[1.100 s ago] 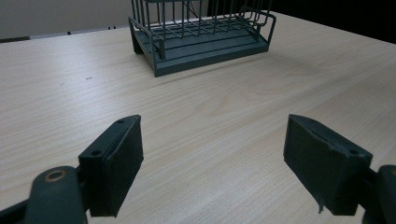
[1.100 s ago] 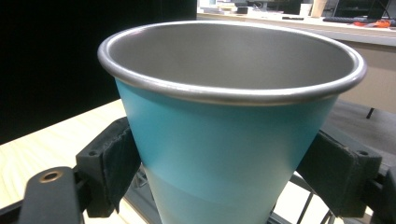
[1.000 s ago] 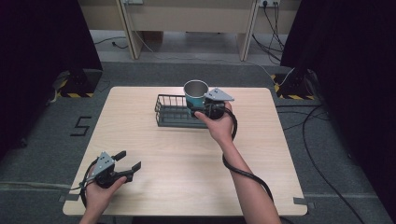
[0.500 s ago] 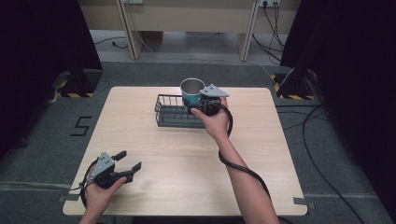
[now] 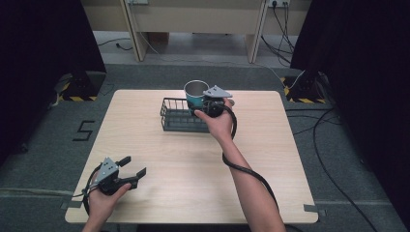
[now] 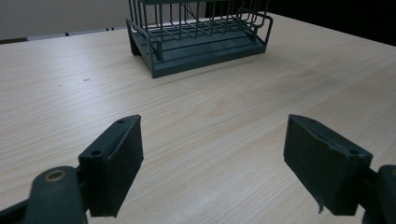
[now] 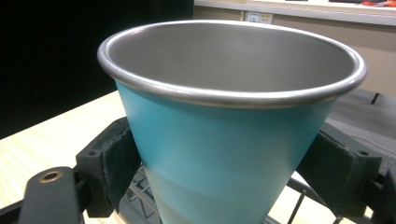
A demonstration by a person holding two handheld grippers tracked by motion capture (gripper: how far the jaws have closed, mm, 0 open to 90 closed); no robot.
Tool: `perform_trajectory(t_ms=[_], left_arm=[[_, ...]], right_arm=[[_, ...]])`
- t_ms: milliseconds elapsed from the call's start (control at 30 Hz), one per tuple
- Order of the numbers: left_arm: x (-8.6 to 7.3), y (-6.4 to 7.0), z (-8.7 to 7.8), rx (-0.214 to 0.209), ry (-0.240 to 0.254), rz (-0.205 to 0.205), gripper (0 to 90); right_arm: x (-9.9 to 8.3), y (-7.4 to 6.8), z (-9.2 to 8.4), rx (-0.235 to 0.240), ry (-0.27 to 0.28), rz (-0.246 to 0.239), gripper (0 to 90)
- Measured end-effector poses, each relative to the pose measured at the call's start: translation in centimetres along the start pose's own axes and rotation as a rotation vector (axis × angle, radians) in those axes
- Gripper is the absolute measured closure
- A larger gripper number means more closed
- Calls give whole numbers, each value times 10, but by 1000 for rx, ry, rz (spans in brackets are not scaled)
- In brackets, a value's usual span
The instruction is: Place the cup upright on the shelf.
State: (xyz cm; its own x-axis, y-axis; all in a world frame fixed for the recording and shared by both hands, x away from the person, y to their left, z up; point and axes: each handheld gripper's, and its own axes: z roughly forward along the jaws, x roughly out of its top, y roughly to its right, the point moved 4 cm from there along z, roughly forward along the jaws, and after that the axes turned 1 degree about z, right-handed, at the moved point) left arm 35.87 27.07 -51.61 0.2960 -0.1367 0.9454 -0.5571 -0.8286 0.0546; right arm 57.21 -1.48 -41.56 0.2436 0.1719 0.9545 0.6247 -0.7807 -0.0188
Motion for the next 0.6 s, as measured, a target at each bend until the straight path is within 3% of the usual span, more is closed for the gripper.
perform_trajectory(t_ms=[600], left_arm=[[0,-1,0,-3,6,-10,193]], right_arm=[[1,1,20,-11,-26,5,184]])
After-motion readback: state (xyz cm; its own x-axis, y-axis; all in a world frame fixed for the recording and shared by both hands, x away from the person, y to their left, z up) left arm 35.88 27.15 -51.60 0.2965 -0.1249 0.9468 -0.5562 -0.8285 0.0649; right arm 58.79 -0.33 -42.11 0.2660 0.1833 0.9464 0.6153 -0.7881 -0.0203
